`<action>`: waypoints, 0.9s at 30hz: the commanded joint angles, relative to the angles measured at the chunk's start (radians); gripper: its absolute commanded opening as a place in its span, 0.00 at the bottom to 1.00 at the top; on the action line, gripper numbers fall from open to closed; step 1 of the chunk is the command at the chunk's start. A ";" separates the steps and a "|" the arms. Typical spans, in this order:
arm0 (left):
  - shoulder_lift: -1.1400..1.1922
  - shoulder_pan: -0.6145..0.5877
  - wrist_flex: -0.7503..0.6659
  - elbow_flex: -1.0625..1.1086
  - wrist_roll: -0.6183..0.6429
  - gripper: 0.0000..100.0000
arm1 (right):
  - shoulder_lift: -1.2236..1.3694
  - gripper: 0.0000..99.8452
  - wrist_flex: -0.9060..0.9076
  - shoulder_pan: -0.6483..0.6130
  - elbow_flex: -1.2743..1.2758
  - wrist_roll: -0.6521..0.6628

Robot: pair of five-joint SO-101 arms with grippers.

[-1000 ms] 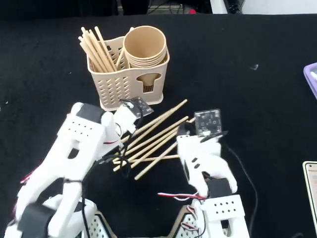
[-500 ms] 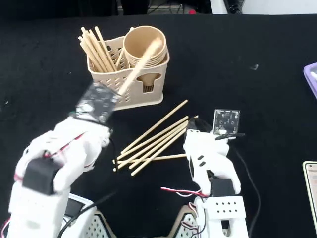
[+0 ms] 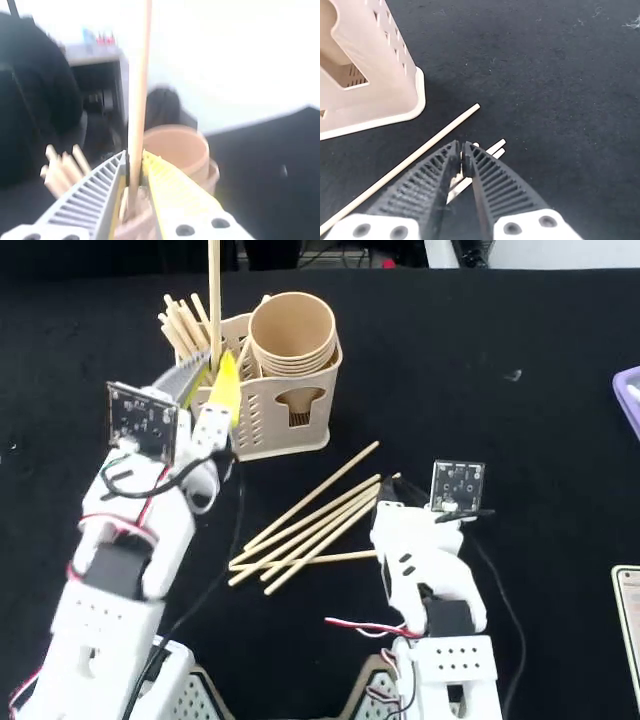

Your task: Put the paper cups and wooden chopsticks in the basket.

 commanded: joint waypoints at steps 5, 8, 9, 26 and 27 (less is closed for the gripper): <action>0.330 -0.031 -0.235 -0.101 0.038 0.03 | -0.024 0.02 -0.034 -0.011 -0.002 -0.011; 0.457 -0.088 -0.233 -0.174 0.152 0.03 | -0.024 0.02 -0.035 -0.011 -0.002 -0.011; 0.493 -0.114 -0.233 -0.194 0.196 0.03 | -0.024 0.02 -0.035 -0.011 -0.002 -0.011; 0.559 -0.191 -0.230 -0.150 0.347 0.14 | -0.024 0.02 -0.032 -0.012 -0.002 0.043; 0.559 -0.191 -0.230 -0.151 0.347 0.14 | -0.024 0.02 -0.032 -0.012 -0.002 0.043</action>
